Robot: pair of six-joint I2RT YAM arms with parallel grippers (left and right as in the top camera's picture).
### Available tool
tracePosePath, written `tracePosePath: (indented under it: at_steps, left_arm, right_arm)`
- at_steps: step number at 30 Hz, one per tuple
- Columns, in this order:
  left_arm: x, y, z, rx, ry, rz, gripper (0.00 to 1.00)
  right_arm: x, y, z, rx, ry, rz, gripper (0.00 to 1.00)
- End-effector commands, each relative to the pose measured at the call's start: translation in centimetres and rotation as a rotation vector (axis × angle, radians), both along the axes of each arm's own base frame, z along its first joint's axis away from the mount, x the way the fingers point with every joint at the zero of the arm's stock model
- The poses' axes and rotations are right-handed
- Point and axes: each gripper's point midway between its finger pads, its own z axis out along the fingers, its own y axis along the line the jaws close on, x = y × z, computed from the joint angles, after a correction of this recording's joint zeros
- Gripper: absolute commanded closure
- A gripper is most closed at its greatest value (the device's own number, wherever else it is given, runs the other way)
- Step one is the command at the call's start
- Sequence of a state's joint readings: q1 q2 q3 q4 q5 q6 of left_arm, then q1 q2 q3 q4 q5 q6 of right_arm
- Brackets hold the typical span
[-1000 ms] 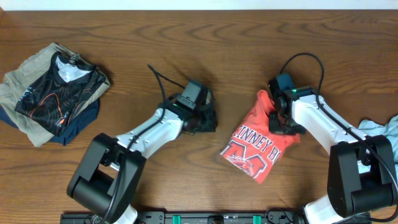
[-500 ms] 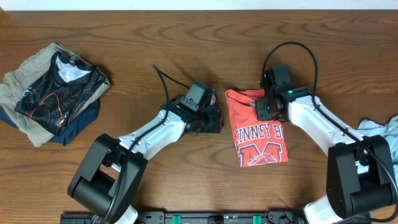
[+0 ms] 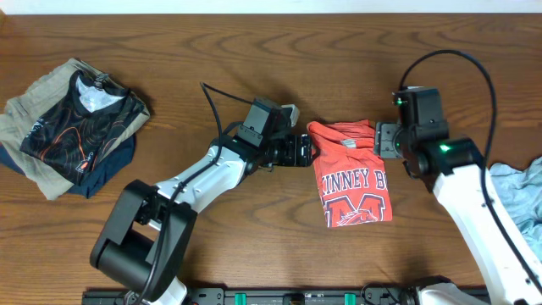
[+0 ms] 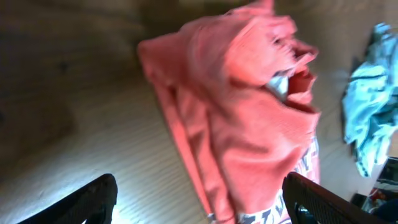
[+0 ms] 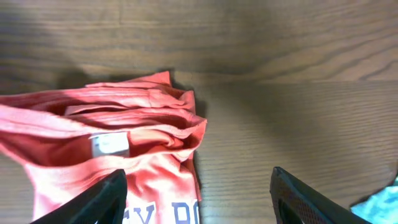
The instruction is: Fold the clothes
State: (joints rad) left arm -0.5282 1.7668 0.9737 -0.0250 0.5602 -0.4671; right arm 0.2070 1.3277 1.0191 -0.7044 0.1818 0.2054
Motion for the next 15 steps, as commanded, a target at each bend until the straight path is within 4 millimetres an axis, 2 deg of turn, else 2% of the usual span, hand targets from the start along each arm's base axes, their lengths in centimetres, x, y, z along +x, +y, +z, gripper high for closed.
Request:
tracePosePath:
  at_steps: [1, 8, 12, 14, 15]
  left_arm:
    - [-0.2, -1.3, -0.6, -0.058, 0.020, -0.058, 0.13]
    - [0.5, -3.1, -3.6, -0.114, 0.065, -0.033, 0.11]
    - [-0.6, -4.9, -5.4, -0.140, 0.102, -0.067, 0.12]
    - [-1.2, -5.6, -6.1, -0.140, 0.108, -0.082, 0.20]
    - [-1.4, -5.9, -6.1, -0.142, 0.104, -0.090, 0.28]
  right_arm:
    - [-0.4, 0.1, 1.0, 0.021, -0.011, -0.001, 0.28]
    - [-1.5, 0.0, 0.3, 0.019, 0.046, 0.004, 0.29]
    - [-1.6, 0.0, 0.2, 0.018, 0.052, 0.004, 0.29]
    - [-1.6, 0.0, 0.2, 0.018, 0.053, 0.005, 0.29]
    - [-1.6, 0.0, 0.2, 0.018, 0.053, 0.005, 0.29]
